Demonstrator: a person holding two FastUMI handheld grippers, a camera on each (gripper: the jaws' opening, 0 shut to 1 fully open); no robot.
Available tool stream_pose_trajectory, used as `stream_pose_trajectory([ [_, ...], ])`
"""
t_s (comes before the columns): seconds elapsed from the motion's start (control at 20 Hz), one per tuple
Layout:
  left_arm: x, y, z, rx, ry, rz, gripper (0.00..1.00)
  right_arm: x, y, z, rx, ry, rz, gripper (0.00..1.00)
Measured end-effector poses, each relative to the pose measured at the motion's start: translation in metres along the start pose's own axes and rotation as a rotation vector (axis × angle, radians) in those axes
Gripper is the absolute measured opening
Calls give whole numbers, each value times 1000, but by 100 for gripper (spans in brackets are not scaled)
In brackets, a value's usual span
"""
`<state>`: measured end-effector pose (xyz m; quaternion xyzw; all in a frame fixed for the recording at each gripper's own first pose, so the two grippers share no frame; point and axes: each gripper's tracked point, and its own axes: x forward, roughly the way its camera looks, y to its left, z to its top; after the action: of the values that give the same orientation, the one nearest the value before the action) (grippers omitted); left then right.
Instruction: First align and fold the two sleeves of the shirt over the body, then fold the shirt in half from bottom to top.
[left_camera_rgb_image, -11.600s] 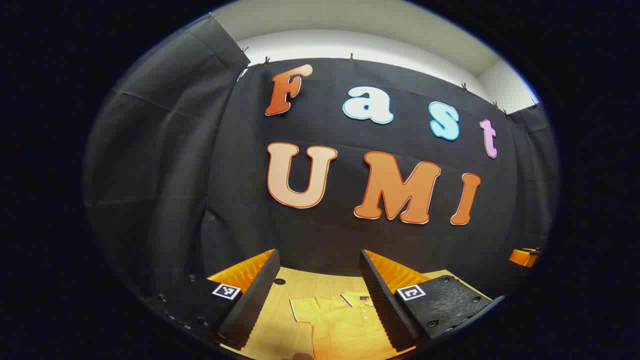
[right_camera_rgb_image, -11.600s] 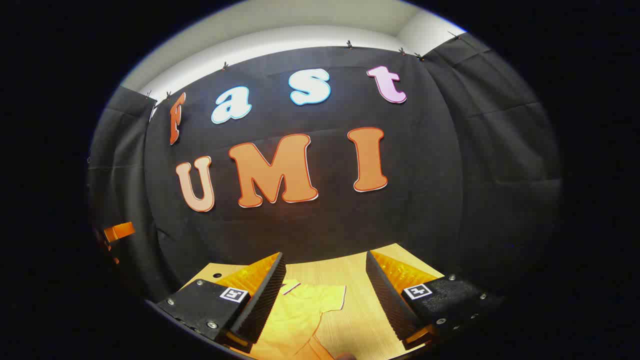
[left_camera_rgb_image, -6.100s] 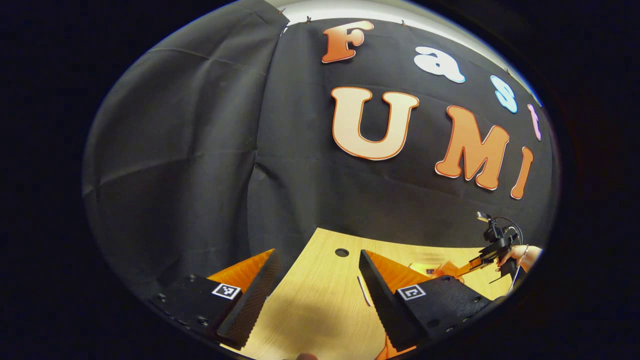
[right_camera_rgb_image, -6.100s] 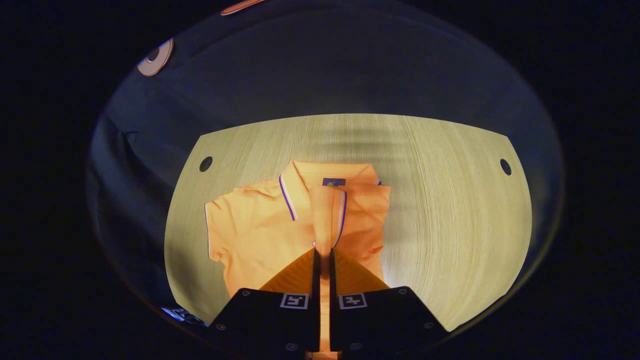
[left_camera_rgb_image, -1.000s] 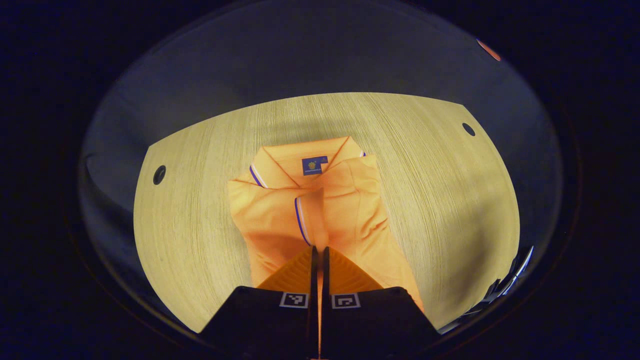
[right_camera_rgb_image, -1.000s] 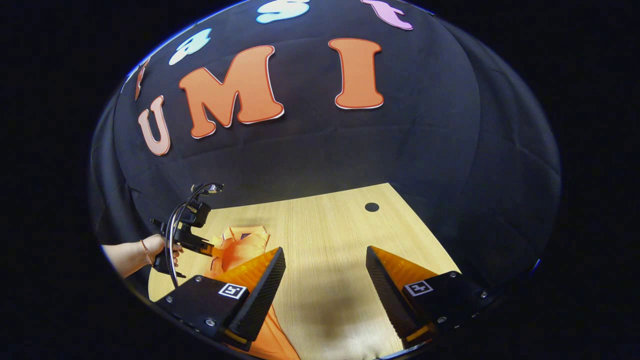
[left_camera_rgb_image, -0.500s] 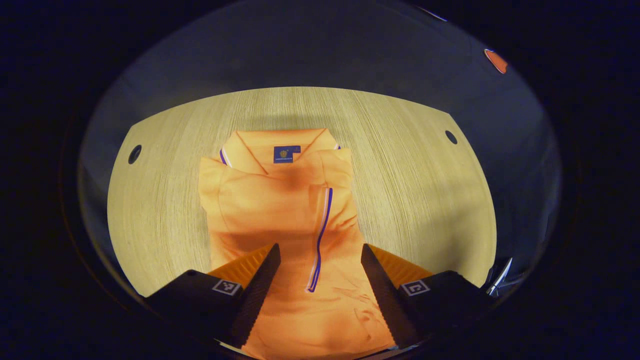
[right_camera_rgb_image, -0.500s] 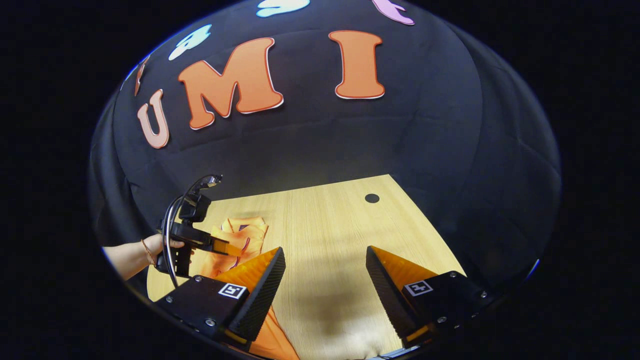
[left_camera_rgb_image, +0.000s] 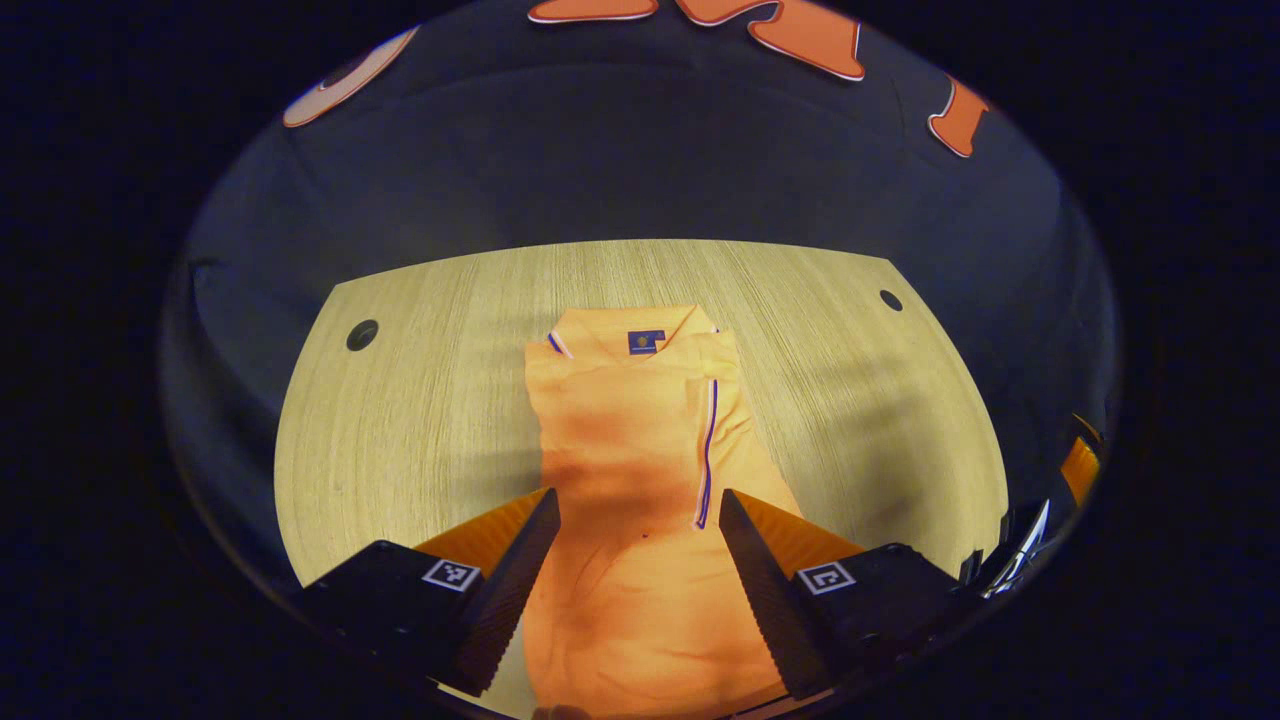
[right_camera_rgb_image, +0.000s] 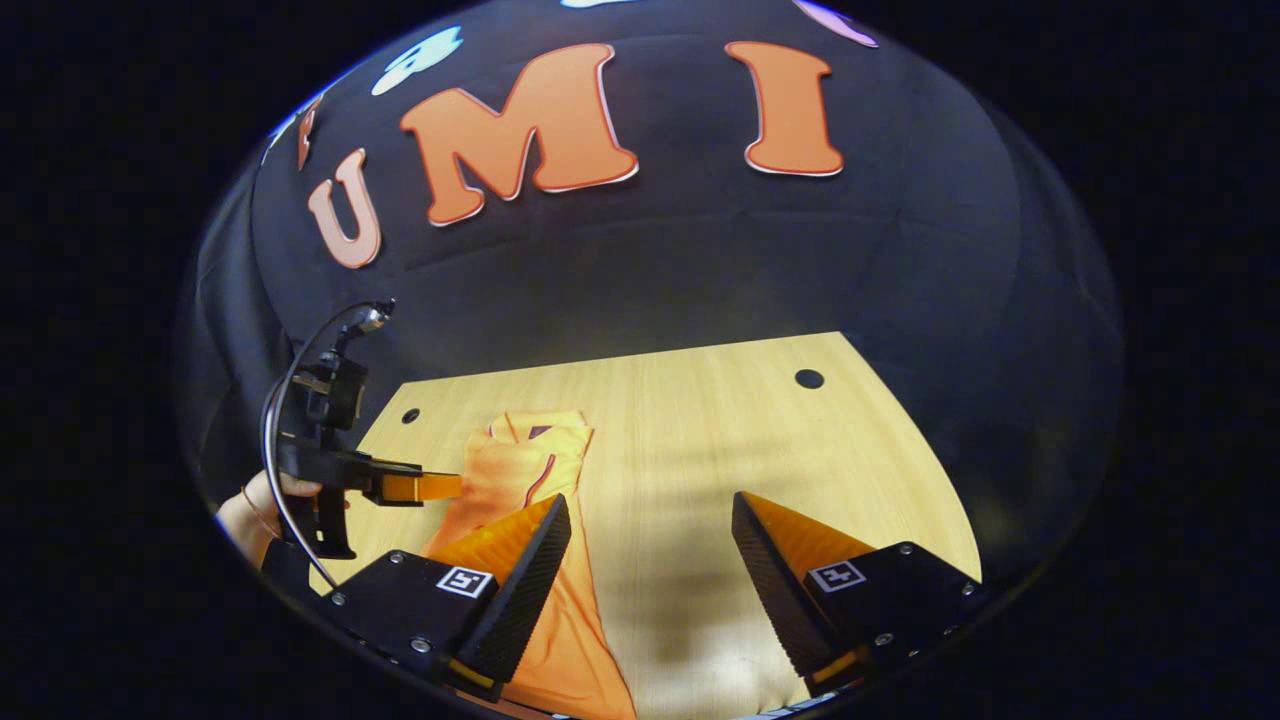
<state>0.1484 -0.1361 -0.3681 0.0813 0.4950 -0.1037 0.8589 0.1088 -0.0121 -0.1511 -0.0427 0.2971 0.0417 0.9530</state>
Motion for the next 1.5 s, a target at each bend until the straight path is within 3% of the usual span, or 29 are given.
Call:
stream_pose_trajectory([
  [0.2,-31,38,-40,-11,-24,45,99,13,38,-33,-41,76,44,99],
  [0.45,-59,60,-113,-26,-18,55,99,21,66,-96,-78,214,44,99],
  [0.65,-68,51,-184,-96,69,-1,99,12,72,-169,-111,372,27,99],
  [0.75,-74,63,-218,-96,108,41,99,0,71,-209,-113,468,17,99],
  [0.95,-88,60,-279,-114,209,24,99,-27,70,-272,-97,635,7,99],
  [1.2,-66,51,-312,-108,314,28,99,-39,68,-313,-137,757,-25,99],
  [1.35,-53,62,-342,-36,420,110,99,-40,63,-337,-236,832,-44,100],
  [1.4,-55,63,-356,-32,489,118,99,-33,63,-337,-263,802,-30,99],
  [1.5,-45,63,-359,-71,483,118,97,-37,62,-341,-261,826,-31,98],
])
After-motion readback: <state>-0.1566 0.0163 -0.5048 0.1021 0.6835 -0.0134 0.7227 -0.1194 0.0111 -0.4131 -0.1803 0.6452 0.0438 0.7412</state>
